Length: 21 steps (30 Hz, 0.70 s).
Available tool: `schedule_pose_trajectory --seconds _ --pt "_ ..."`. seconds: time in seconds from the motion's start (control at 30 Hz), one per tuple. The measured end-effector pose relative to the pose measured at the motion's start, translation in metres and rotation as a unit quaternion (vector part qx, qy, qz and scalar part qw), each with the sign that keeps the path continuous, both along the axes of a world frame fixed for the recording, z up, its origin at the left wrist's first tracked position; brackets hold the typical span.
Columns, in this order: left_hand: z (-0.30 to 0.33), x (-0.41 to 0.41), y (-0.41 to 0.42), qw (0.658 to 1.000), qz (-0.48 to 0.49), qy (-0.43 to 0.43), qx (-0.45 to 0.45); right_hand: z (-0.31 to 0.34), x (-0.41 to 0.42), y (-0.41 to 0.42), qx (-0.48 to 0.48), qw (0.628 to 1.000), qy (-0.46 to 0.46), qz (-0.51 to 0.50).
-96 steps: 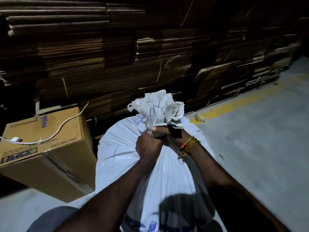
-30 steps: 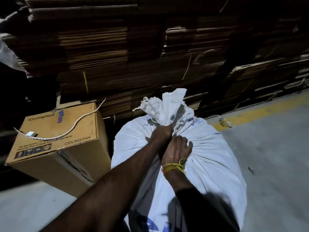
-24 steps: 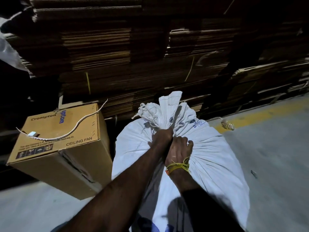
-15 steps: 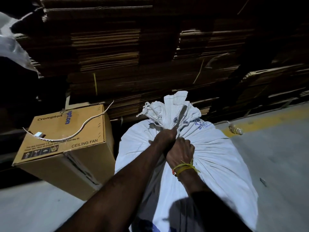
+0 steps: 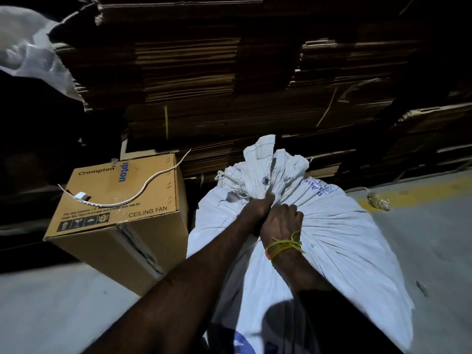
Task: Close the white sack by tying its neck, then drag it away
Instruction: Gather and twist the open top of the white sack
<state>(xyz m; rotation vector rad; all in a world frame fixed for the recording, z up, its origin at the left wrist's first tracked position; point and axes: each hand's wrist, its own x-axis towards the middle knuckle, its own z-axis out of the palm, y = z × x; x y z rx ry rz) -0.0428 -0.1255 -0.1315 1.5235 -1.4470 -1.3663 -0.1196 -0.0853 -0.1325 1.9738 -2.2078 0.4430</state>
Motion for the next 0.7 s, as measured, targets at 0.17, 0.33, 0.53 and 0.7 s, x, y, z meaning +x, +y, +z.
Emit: schedule_pose_trajectory --seconds 0.17,0.33,0.53,0.7 --pt "0.018 0.013 0.017 0.979 0.115 0.127 0.108 -0.003 0.011 -0.003 0.015 0.999 0.025 0.023" --pt "0.033 0.044 0.038 0.995 0.081 -0.064 0.0 -0.006 0.021 -0.001 -0.021 0.999 0.028 0.026" --pt "0.057 0.098 0.051 0.971 0.159 -0.16 -0.081 0.003 0.019 0.004 0.069 0.997 -0.013 0.025" --pt "0.077 0.166 0.064 0.837 0.283 -0.404 -0.237 0.002 0.013 0.004 0.094 0.995 -0.035 0.006"
